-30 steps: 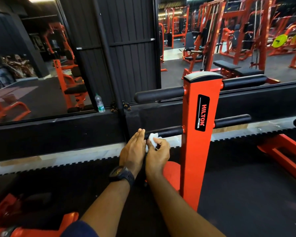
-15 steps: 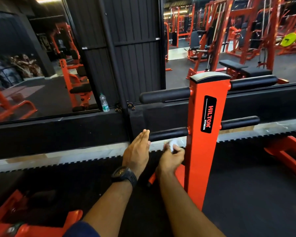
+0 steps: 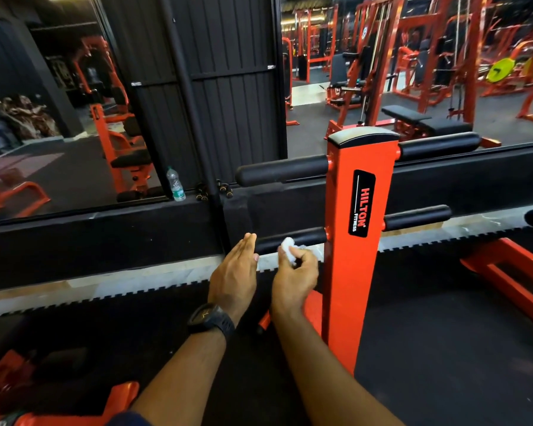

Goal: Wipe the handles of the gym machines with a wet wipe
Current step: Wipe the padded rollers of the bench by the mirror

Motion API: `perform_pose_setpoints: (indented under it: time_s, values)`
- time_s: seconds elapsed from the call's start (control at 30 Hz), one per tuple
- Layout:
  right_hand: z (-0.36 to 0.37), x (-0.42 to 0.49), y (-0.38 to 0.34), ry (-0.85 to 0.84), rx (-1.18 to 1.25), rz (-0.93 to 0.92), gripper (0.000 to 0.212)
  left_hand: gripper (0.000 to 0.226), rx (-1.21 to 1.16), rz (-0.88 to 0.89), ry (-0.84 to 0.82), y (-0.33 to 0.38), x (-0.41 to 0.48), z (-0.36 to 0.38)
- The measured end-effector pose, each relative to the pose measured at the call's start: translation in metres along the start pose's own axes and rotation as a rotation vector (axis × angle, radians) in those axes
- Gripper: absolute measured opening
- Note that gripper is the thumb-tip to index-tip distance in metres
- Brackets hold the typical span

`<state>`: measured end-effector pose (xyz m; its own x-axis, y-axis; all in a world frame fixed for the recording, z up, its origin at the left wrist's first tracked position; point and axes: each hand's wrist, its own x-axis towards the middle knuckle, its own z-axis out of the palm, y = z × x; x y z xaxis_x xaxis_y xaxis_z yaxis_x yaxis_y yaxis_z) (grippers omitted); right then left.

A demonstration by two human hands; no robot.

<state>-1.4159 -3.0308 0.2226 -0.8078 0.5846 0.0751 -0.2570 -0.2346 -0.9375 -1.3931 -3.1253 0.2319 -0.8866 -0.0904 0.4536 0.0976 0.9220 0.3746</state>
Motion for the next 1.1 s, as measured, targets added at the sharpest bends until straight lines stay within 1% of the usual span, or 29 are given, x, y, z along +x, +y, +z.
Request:
perform_pose_setpoints:
  time_s: [0.1,0.13,0.2,0.27,0.37,0.43,0.57,0.6,0.67,0.7,0.73,0.8,0.83,0.87,0.93,0.97,1.0,1.1]
  values:
    - [-0.005,0.022,-0.004,0.177,0.049,0.017,0.021,0.048,-0.012,0.009,0.001,0.001,-0.002,-0.001]
    - [-0.007,0.026,-0.009,0.221,0.069,0.021,0.017,0.048,-0.016,0.012,0.004,0.000,-0.001,0.000]
    - [-0.008,0.032,-0.010,0.290,0.106,0.039,0.010,0.048,-0.019,0.009,0.011,0.001,-0.002,0.000]
    - [-0.005,0.033,-0.011,0.312,0.067,0.002,0.014,0.047,-0.017,0.012,0.016,0.001,-0.002,0.001]
    - [-0.004,0.024,-0.016,0.173,-0.047,-0.054,0.013,0.047,-0.028,0.004,0.015,0.001,-0.002,0.001]
    - [-0.008,0.025,-0.017,0.094,-0.143,-0.138,0.013,0.047,-0.030,0.006,0.016,0.001,-0.002,0.002]
    - [-0.014,0.037,-0.020,0.026,-0.350,-0.297,0.010,0.047,-0.018,0.003,0.022,0.001,-0.002,0.002]
    - [-0.015,0.034,-0.020,-0.033,-0.380,-0.337,0.010,0.048,-0.007,0.001,0.023,0.002,-0.002,0.002]
    - [-0.015,0.025,-0.020,-0.235,-0.545,-0.458,0.009,0.049,0.019,0.004,0.019,0.003,-0.003,0.002]
    - [-0.019,0.025,-0.018,-0.333,-0.624,-0.557,0.010,0.050,0.031,0.009,0.015,0.003,-0.003,0.002]
    - [-0.024,0.028,-0.020,-0.413,-0.667,-0.609,0.013,0.050,0.043,0.014,0.014,0.002,-0.003,0.001]
    - [-0.028,0.048,-0.019,-0.406,-0.761,-0.774,0.022,0.050,0.060,0.028,0.012,0.001,-0.002,0.001]
    - [-0.027,0.060,-0.023,-0.381,-0.813,-0.802,0.026,0.050,0.060,0.029,0.010,0.001,-0.002,0.000]
    - [-0.026,0.069,-0.031,-0.373,-0.899,-0.790,0.029,0.050,0.057,0.028,0.011,0.001,-0.002,0.000]
    - [-0.017,0.073,-0.048,-0.460,-1.136,-0.748,0.032,0.050,0.051,0.026,0.014,0.001,-0.002,0.001]
    - [-0.011,0.073,-0.055,-0.543,-1.209,-0.736,0.034,0.050,0.048,0.025,0.013,0.002,-0.002,0.002]
    - [-0.004,0.071,-0.061,-0.633,-1.229,-0.724,0.036,0.050,0.044,0.022,0.015,0.002,-0.002,0.003]
    - [0.014,0.069,-0.067,-0.947,-1.197,-0.715,0.037,0.050,0.036,0.012,0.022,0.001,-0.002,0.005]
